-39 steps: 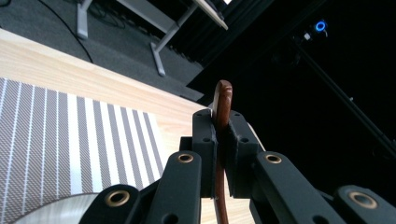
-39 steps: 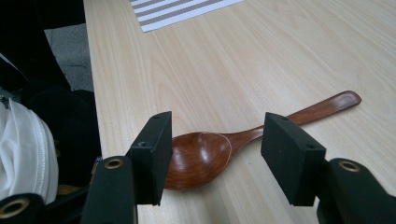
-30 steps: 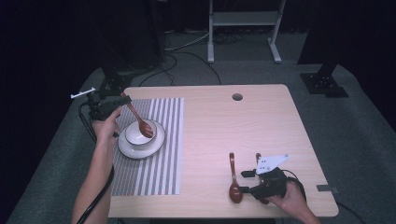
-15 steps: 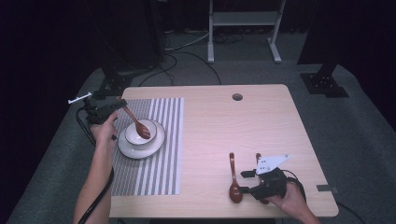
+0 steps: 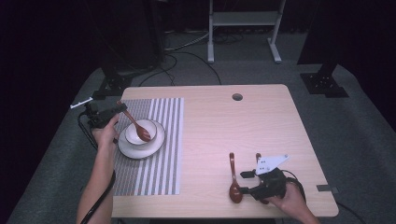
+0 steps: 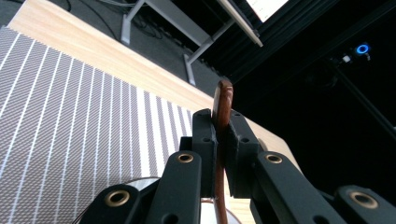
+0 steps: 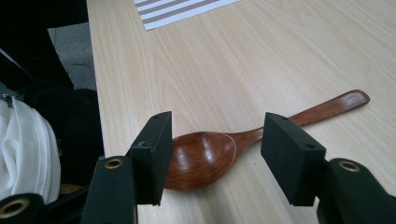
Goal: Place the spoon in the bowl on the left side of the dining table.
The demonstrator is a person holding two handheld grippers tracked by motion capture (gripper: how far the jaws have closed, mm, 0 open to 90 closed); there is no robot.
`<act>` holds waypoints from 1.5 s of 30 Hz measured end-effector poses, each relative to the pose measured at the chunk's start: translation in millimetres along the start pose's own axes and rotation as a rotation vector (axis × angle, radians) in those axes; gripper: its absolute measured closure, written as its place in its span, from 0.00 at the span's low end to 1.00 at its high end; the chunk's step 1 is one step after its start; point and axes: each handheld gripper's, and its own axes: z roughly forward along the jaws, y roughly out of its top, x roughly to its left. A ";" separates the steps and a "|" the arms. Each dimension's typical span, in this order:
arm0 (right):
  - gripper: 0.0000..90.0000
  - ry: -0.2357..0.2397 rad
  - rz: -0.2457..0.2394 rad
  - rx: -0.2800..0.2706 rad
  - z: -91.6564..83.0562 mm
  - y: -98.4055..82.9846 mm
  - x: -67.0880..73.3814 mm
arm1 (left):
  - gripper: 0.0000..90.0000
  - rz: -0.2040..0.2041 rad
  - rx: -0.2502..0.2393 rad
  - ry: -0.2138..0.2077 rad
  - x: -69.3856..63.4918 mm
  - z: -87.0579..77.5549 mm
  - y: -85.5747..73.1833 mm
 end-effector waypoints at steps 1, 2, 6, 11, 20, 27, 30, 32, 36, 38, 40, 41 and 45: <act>0.47 0.000 -0.001 0.000 0.0 0.1 0.0 | 0.93 -0.003 -0.004 -0.001 1.0 -0.3 -0.5; 0.47 -0.001 -0.001 0.001 0.1 0.1 0.1 | 0.93 -0.008 -0.007 -0.001 1.8 -0.6 -1.0; 0.47 0.001 -0.002 0.003 1.2 -0.2 0.5 | 0.93 -0.018 -0.006 0.006 5.6 -0.6 -3.5; 0.47 -0.002 -0.005 0.001 1.0 0.5 0.5 | 0.92 -0.025 0.008 0.028 12.0 1.2 -8.9; 0.47 -0.002 -0.006 0.002 1.5 0.4 0.3 | 0.73 -0.031 0.044 0.076 22.6 2.5 -16.6; 0.47 0.000 -0.008 0.005 2.1 0.9 1.0 | 0.64 -0.032 0.050 0.084 25.5 0.9 -18.4; 0.47 0.000 -0.005 0.002 1.5 0.5 0.5 | 0.63 -0.033 0.050 0.089 26.8 -0.1 -18.9; 0.47 0.000 -0.005 0.002 1.1 0.5 0.6 | 0.61 -0.035 0.049 0.089 28.0 -1.0 -19.3; 0.46 -0.001 -0.003 -0.001 0.6 0.6 0.4 | 0.56 -0.036 0.031 0.081 29.4 -4.4 -19.3; 0.46 -0.001 -0.004 -0.002 0.7 0.9 0.2 | 0.53 -0.032 0.027 0.076 29.0 -6.1 -18.9; 0.46 -0.001 -0.005 -0.001 0.6 1.2 0.5 | 0.49 -0.030 0.027 0.074 28.7 -8.3 -18.4; 0.46 -0.001 -0.006 -0.001 0.6 1.3 0.6 | 0.48 -0.025 0.027 0.074 28.7 -9.4 -18.4; 0.46 -0.004 -0.002 -0.005 -0.2 1.2 0.0 | 0.42 -0.022 0.029 0.075 28.0 -13.9 -19.3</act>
